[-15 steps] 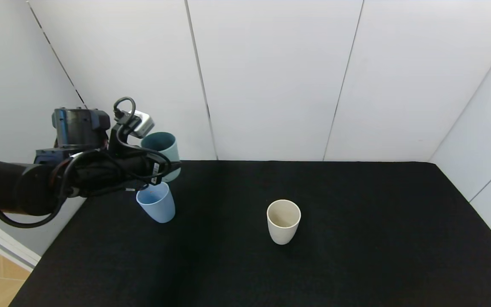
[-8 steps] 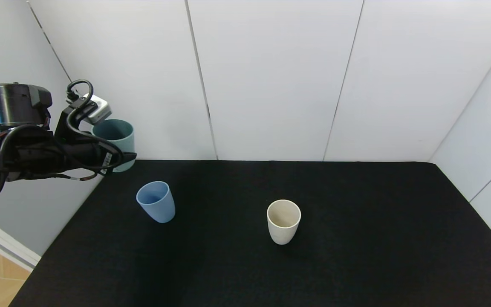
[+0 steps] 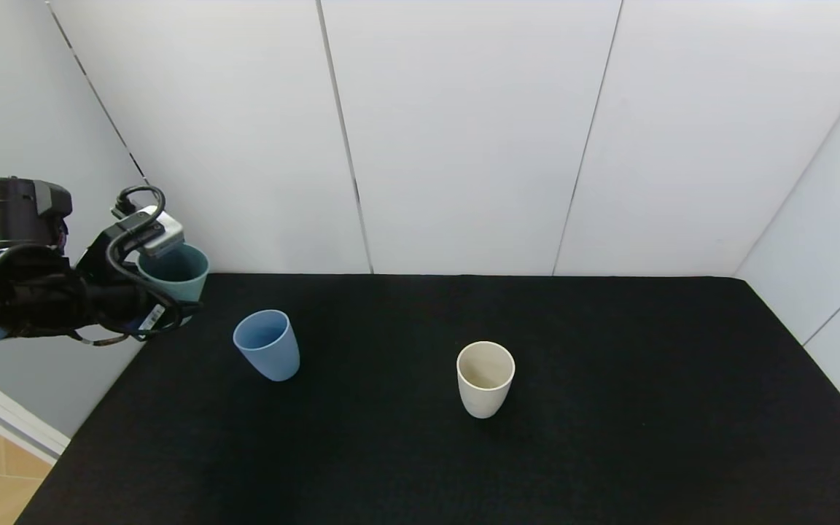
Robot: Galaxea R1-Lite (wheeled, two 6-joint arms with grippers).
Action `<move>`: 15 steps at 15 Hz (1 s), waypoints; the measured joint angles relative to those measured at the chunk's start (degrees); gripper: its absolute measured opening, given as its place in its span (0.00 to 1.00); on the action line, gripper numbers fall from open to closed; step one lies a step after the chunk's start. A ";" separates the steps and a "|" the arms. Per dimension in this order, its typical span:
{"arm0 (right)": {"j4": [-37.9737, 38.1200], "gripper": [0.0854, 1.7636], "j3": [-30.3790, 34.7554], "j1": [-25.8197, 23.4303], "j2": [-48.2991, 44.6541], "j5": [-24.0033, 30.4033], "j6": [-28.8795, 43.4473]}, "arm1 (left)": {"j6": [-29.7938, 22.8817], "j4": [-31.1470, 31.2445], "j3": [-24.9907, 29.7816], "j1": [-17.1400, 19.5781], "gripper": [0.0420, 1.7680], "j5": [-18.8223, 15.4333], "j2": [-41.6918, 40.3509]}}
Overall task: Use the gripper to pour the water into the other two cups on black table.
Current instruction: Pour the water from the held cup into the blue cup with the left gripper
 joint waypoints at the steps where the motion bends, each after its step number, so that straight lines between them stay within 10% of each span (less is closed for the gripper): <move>1: 0.00 0.97 0.00 0.00 0.00 -0.02 -0.02 | 1.65 -0.02 0.94 -0.02 0.64 0.22 0.11; 15: 0.00 0.97 0.00 0.00 0.00 0.00 0.01 | 12.68 -1.12 2.33 -5.71 0.64 13.82 5.60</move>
